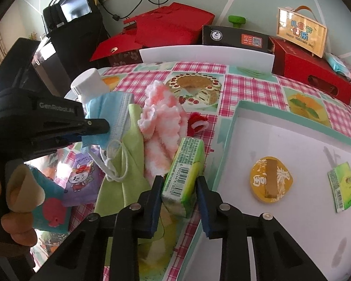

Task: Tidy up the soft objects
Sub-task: 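Grasp green juice box with right tool while left tool grasps blue mask, then carry juice box over tray with right tool while left tool releases mask inside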

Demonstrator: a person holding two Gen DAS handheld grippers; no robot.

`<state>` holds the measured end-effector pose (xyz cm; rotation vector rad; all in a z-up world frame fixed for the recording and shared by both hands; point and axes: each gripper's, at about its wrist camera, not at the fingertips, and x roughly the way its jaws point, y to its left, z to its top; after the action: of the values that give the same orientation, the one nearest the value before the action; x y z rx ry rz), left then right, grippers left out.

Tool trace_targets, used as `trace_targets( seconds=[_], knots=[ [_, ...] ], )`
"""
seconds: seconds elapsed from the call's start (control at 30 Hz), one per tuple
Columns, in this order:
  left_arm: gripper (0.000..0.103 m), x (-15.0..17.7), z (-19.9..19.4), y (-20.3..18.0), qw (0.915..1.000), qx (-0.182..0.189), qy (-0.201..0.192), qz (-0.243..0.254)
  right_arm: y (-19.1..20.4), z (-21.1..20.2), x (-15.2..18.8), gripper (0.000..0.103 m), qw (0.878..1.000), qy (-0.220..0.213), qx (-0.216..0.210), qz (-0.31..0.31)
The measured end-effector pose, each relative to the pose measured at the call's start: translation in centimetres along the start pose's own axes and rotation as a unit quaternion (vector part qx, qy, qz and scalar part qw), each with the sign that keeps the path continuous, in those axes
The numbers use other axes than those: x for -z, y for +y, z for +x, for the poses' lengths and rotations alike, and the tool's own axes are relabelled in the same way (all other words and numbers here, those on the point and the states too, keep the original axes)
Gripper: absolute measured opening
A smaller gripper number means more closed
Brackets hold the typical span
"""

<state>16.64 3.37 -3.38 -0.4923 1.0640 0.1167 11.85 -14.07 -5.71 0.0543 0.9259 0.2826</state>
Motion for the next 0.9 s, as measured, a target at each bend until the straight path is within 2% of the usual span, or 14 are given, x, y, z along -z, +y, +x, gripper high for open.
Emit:
trace_targets(
  seconds=[0.07, 0.33, 0.77, 0.9],
  knots=[
    [0.013, 0.0, -0.2, 0.1, 1.0000, 0.000, -0.003, -0.001, -0.1, 0.0, 0.0, 0.024, 1.000, -0.001, 0.000, 0.003],
    [0.012, 0.0, -1.2, -0.2, 0.9998, 0.003, -0.018, 0.000, -0.5, -0.6, -0.2, 0.024, 1.000, -0.009, -0.006, 0.011],
    [0.011, -0.5, -7.3, -1.9, 0.9942, 0.038, -0.098, 0.022, -1.2, -6.1, -1.4, 0.024, 0.996, -0.090, -0.005, 0.024],
    [0.011, -0.4, -8.7, -2.3, 0.9920, 0.045, -0.114, 0.030, -1.6, -7.0, -1.7, 0.024, 0.995, -0.100, -0.002, 0.028]
  ],
)
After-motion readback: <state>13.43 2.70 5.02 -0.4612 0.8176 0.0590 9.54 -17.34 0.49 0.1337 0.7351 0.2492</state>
